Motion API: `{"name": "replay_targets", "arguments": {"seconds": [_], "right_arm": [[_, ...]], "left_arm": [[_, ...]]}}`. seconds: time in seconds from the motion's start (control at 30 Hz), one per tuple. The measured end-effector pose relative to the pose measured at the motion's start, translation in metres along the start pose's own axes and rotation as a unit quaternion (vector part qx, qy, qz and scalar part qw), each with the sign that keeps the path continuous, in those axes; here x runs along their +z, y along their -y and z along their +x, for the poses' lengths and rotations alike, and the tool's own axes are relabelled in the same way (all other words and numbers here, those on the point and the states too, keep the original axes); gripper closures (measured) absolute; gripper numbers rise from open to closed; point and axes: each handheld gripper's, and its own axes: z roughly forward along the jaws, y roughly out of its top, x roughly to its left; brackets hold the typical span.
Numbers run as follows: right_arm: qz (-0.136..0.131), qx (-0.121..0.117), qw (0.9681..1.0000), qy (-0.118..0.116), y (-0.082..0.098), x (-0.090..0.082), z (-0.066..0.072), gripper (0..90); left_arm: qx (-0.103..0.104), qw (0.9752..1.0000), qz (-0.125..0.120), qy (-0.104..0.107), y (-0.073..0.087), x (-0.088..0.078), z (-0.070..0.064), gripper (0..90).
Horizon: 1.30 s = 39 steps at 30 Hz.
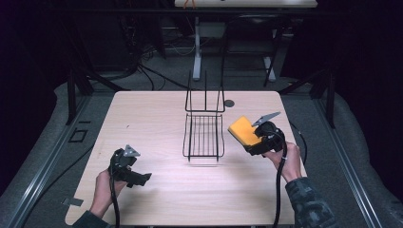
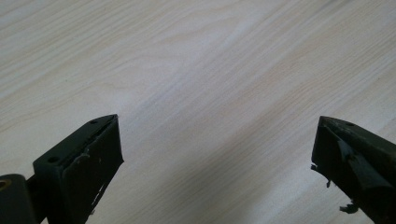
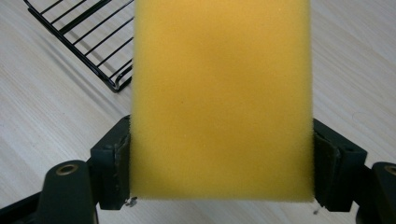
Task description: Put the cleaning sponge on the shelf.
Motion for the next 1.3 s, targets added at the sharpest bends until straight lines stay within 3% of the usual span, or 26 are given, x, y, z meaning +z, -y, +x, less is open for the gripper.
{"name": "replay_targets", "arguments": {"seconds": [0.93, 1.3], "right_arm": [[-0.009, -0.022, 0.9995, -0.019, -0.025, 0.005, 0.016, 22.4], [-0.012, -0.042, 0.9983, -0.037, -0.036, 0.011, 0.029, 22.4]], "left_arm": [[-0.001, 1.0, -0.001, -0.002, 0.0, 0.0, 0.0, 1.6], [-0.001, 1.0, -0.002, 0.0, 0.0, 0.0, 0.0, 1.7]]}}
